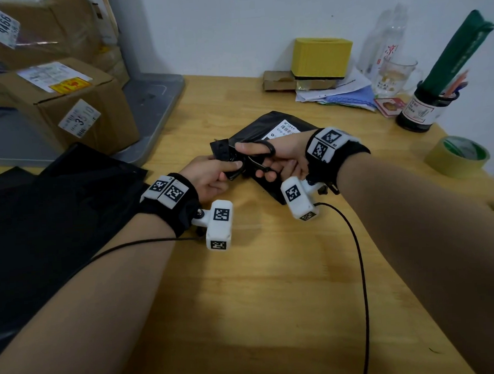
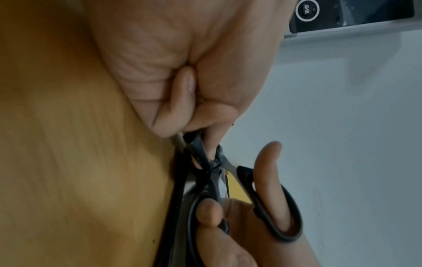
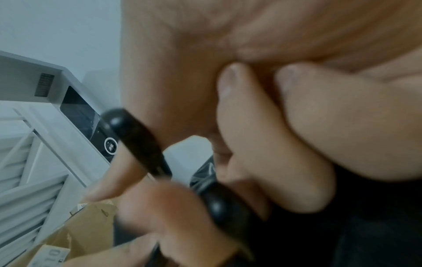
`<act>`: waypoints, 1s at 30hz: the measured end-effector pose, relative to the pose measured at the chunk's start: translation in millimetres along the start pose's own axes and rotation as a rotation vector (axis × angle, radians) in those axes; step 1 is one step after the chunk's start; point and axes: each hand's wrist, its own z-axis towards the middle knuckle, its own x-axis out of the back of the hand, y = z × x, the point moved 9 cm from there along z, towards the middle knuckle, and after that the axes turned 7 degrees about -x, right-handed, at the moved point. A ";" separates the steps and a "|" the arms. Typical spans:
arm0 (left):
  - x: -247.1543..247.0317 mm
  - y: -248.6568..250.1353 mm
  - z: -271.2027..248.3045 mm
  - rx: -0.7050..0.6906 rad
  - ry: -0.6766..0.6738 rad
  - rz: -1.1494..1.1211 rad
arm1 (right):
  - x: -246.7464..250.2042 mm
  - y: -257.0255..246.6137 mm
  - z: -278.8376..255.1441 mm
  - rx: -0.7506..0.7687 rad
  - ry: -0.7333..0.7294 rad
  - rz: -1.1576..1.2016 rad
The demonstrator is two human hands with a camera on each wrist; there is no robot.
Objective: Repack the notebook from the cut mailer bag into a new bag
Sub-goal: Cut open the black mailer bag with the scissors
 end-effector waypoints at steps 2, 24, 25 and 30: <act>-0.3 0.8 -1.0 -0.005 0.000 -0.007 | 1.2 2.8 4.1 -0.004 -0.010 0.035; 8.4 -3.5 -4.2 -0.060 0.087 -0.033 | 8.0 -7.5 -1.0 0.189 0.140 0.088; 8.8 -3.3 -5.1 -0.067 0.101 -0.033 | 9.0 -7.7 -3.8 0.221 0.170 0.092; 16.2 -2.8 -14.4 -0.124 0.227 -0.041 | 20.7 -0.6 -26.7 0.372 0.379 0.298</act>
